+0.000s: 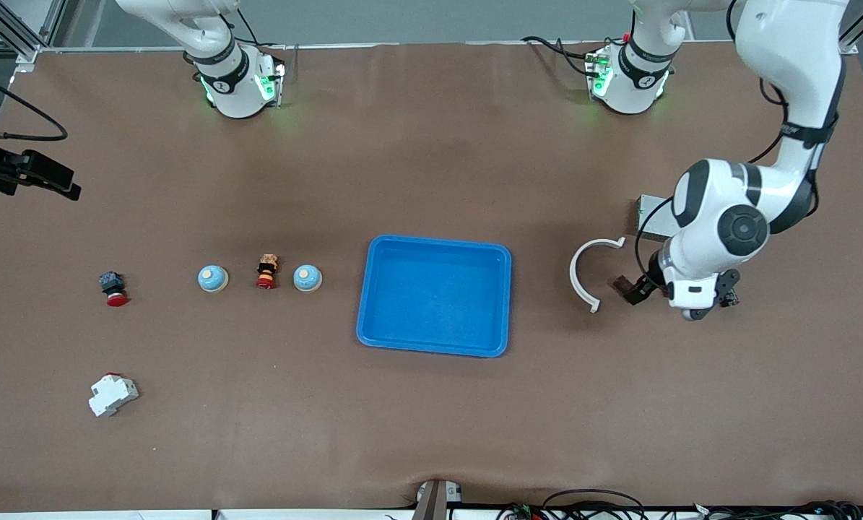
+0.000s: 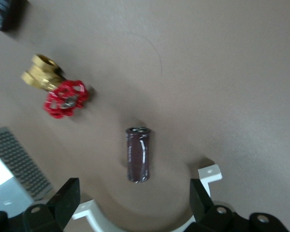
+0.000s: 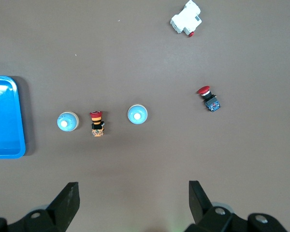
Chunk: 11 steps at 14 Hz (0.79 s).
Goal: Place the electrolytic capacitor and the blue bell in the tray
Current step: 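Reach the left gripper to the dark capacitor by the white strip and grasp it, then lift the capacitor with the left gripper while the right gripper reaches a bell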
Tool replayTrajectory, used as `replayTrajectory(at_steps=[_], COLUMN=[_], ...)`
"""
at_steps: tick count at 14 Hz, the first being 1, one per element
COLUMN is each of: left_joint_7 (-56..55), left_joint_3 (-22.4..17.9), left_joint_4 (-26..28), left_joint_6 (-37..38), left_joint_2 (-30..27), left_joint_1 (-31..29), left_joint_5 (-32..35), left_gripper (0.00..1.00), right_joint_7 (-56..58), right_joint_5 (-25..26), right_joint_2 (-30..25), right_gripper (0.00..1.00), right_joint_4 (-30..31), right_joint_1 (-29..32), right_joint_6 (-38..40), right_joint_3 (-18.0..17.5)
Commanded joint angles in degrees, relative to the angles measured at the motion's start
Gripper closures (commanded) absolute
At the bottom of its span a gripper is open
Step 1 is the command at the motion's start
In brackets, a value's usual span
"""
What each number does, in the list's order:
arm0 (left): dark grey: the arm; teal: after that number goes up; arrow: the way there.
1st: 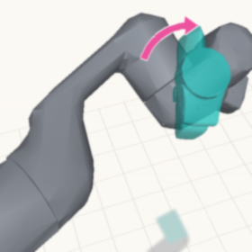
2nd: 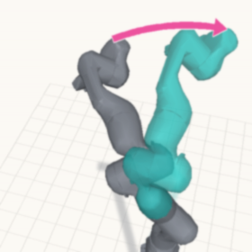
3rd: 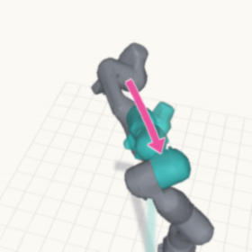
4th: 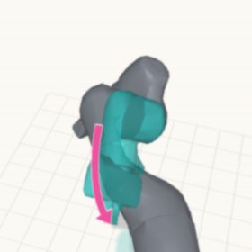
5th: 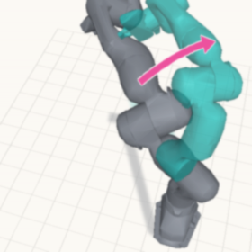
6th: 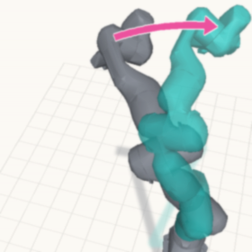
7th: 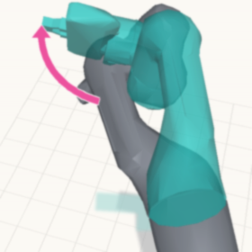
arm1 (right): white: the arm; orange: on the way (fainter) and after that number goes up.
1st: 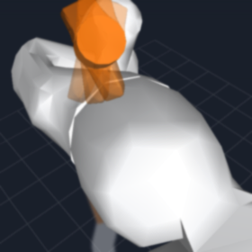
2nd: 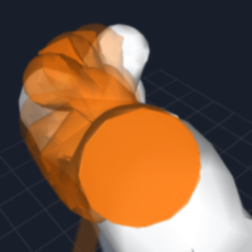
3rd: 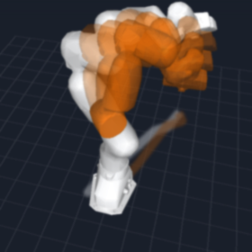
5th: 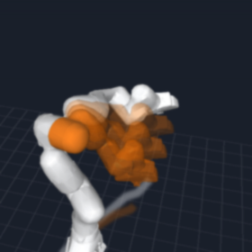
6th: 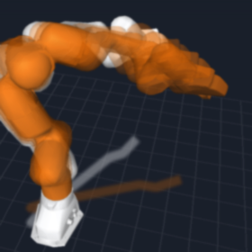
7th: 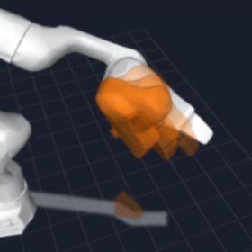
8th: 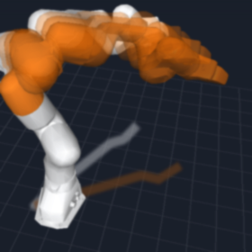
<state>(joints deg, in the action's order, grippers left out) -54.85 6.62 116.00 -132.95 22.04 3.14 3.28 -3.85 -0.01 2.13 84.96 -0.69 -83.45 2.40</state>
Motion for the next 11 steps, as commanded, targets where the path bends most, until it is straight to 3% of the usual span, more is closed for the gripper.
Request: replayTrajectory(at_steps=[1,6,8,9,11], left_joint_7=[-1.75,-2.10,-2.10,-2.10,-2.19], left_joint_3=[-0.03,-0.21,-0.21,-0.21,-0.21], left_joint_4=[0.11,0.37,0.63,0.55,0.46], left_joint_6=[-3.53,-6.62,-6.62,-6.62,-6.53], left_joint_2=[3.08,6.43,6.87,7.22,6.79], left_joint_1=[-0.23,-0.76,-0.76,-0.76,-0.76], left_joint_5=[0.15,0.41,0.41,0.41,0.41], left_gripper=[0.08,0.27,0.39,0.52,0.97], right_joint_7=[-0.28,-0.20,-0.37,-0.81,-0.47], right_joint_5=[-0.78,-0.95,-1.22,-1.22,-1.22], right_joint_2=[0.24,1.38,2.61,3.14,5.77], right_gripper=[0.00,0.00,0.00,0.00,0.00], right_joint_4=[-0.76,-0.67,-0.67,-0.24,-0.41], right_joint_1=[-0.18,-1.59,-3.60,-4.92,-8.25], right_joint_6=[0.05,-0.48,-4.24,-5.48,-5.67], right_joint_3=[-0.20,-0.20,-0.20,-0.12,-0.20])
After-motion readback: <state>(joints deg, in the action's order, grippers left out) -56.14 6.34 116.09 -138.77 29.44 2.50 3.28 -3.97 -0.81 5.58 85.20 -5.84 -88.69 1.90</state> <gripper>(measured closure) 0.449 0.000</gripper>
